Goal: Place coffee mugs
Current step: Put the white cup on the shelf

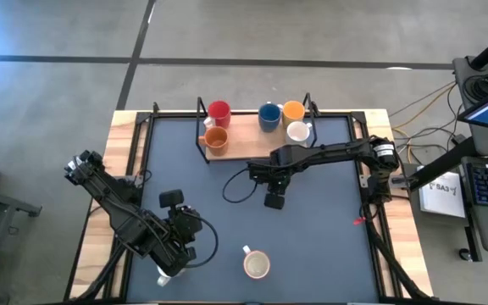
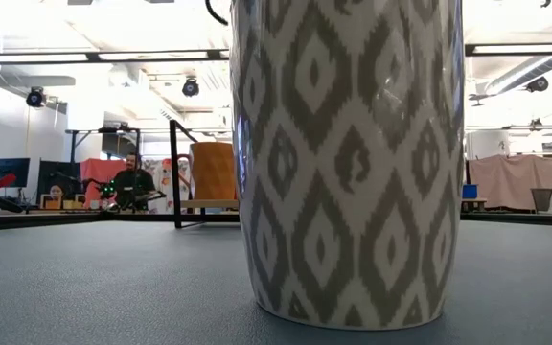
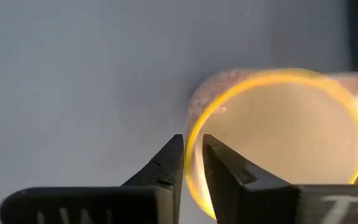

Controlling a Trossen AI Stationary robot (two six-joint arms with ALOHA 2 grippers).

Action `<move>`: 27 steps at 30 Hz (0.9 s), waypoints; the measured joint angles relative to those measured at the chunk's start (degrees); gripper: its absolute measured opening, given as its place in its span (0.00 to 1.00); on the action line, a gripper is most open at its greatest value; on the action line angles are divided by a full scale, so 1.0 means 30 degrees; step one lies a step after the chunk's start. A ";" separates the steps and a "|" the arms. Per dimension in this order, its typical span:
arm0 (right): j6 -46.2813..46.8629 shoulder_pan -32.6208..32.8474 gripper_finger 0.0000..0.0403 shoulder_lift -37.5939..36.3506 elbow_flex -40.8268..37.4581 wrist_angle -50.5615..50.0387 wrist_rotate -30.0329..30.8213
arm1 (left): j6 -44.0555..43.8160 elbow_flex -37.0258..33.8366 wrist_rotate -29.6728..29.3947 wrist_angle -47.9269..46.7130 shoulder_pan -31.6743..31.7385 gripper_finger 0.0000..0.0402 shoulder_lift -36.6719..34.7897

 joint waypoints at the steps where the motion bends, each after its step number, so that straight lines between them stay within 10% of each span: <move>1: -0.0153 0.0000 0.14 0.0000 0.0194 -0.0023 -0.0001 | -0.0071 0.0000 0.0006 0.0000 0.0000 0.28 0.0000; 14: -0.6142 0.0095 0.36 -0.0022 0.0678 -0.2760 -0.0351 | -0.0095 -0.0007 0.0006 -0.0109 -0.0015 0.28 0.0000; 27: -0.7956 0.0087 0.22 0.0447 0.0397 -0.2238 -0.0337 | -0.0244 -0.0007 0.0004 -0.0105 -0.0022 0.28 0.0000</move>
